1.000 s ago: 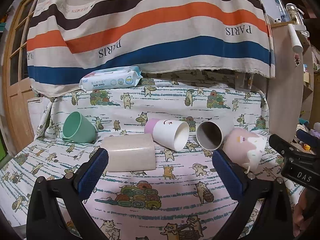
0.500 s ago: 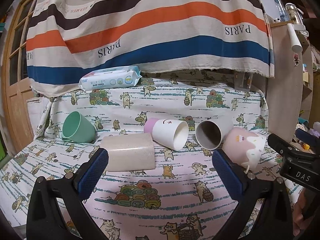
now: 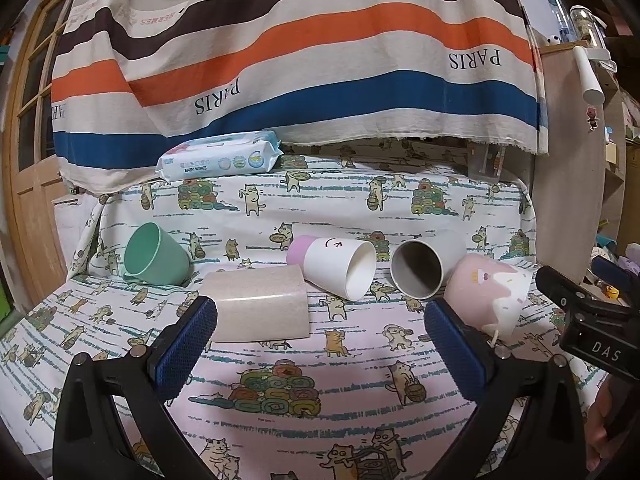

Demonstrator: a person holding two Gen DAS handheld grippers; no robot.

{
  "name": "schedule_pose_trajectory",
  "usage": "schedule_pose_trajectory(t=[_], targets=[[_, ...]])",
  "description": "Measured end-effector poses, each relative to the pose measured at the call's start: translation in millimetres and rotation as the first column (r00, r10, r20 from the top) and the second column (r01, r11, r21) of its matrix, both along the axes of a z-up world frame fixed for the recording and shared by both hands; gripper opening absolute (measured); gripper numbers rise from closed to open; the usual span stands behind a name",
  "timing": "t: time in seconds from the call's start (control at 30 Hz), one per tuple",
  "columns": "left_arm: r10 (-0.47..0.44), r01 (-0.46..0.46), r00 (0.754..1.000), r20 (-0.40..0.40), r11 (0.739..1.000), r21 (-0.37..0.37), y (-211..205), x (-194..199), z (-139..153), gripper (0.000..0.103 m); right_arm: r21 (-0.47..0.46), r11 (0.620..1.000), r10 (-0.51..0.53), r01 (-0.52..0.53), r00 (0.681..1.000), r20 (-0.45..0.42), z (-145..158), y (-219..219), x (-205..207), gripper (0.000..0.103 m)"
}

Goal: Flip cup upside down

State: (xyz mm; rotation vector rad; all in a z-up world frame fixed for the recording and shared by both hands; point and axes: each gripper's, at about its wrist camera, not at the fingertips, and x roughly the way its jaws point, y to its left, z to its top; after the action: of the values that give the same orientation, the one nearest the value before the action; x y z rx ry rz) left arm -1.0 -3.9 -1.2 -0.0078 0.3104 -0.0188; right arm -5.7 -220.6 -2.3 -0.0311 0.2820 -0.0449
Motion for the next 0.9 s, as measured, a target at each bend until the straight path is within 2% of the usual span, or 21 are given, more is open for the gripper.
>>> schedule_pose_trajectory(t=[0.77,0.9], targets=[[0.005,-0.005,1.000,-0.012,1.000,-0.005,0.5,2.6,-0.3,0.103,-0.004,1.000,0.002,-0.002,1.000,-0.002,-1.6,2.6,-1.8,0.103],[0.002,-0.002,1.000,-0.011,1.000,-0.002,-0.6,2.2,-0.5,0.103,-0.012,1.000,-0.011,0.011,1.000,-0.024,-3.1,4.1,2.7,0.103]])
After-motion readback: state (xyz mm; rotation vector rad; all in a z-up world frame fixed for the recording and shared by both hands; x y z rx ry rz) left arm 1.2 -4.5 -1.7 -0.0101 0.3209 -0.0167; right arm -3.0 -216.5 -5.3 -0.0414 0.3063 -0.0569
